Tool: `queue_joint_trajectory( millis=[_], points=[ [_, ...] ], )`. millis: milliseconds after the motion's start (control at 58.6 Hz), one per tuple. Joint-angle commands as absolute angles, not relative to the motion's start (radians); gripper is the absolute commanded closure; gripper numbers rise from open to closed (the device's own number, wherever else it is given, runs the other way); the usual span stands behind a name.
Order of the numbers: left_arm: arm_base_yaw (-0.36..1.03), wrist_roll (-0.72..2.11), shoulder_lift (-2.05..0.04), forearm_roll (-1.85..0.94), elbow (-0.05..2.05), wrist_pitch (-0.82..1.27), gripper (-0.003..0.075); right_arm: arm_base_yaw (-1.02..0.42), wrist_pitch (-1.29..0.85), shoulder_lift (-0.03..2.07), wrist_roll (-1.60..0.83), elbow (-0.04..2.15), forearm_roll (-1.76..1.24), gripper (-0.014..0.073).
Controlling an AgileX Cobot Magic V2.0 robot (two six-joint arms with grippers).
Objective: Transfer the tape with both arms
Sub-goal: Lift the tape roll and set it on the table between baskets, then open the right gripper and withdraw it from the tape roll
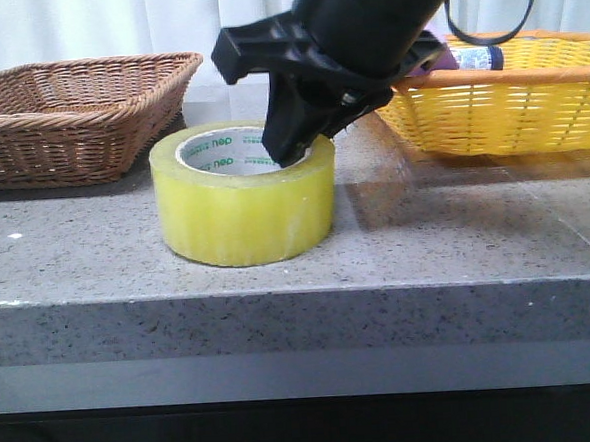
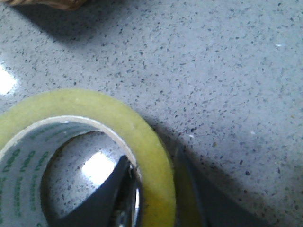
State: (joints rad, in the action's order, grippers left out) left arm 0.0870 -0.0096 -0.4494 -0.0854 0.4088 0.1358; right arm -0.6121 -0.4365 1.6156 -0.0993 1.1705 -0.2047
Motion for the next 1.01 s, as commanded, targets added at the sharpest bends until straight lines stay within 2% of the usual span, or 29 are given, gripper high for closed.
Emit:
queue_joint_trajectory(
  millis=[0, 85, 171, 256, 427, 495, 546, 632, 717, 853, 990],
  points=[
    [0.087, -0.019, -0.461, -0.087, 0.437, 0.048, 0.0083, -0.612, -0.355, 1.575, -0.106, 1.203, -0.212, 0.0363],
    [0.087, -0.019, -0.461, -0.087, 0.437, 0.048, 0.0083, -0.612, -0.350, 1.562, -0.106, 1.206, -0.212, 0.0223],
    [0.087, -0.019, -0.461, -0.087, 0.437, 0.048, 0.0083, -0.611, -0.334, 1.536, -0.106, 1.206, -0.212, 0.0146],
    [0.087, -0.019, -0.461, -0.087, 0.437, 0.048, 0.0083, -0.609, -0.304, 1.497, -0.106, 1.206, -0.202, 0.0113],
    [0.087, -0.019, -0.461, -0.087, 0.437, 0.048, 0.0083, -0.604, -0.272, 1.396, -0.106, 1.206, -0.201, 0.0126],
    [0.087, -0.019, -0.461, -0.087, 0.437, 0.048, 0.0083, -0.604, -0.271, 1.361, -0.106, 1.206, -0.201, 0.0190],
    [0.087, -0.019, -0.461, -0.087, 0.437, 0.048, 0.0083, -0.601, -0.272, 1.344, -0.106, 1.206, -0.201, 0.0288],
    [0.087, -0.019, -0.461, -0.087, 0.437, 0.048, 0.0083, -0.588, -0.272, 1.317, -0.106, 1.206, -0.200, 0.0522],
    [0.087, -0.019, -0.461, -0.087, 0.437, 0.048, 0.0083, -0.563, -0.281, 1.293, -0.106, 1.206, -0.200, 0.0688],
    [0.087, -0.019, -0.461, -0.087, 0.437, 0.048, 0.0083, -0.472, -0.346, 1.241, -0.106, 1.206, -0.200, 0.0680],
    [0.087, -0.019, -0.461, -0.087, 0.437, 0.048, 0.0083, -0.308, -0.414, 1.161, -0.106, 1.196, -0.200, 0.0680]
  ],
)
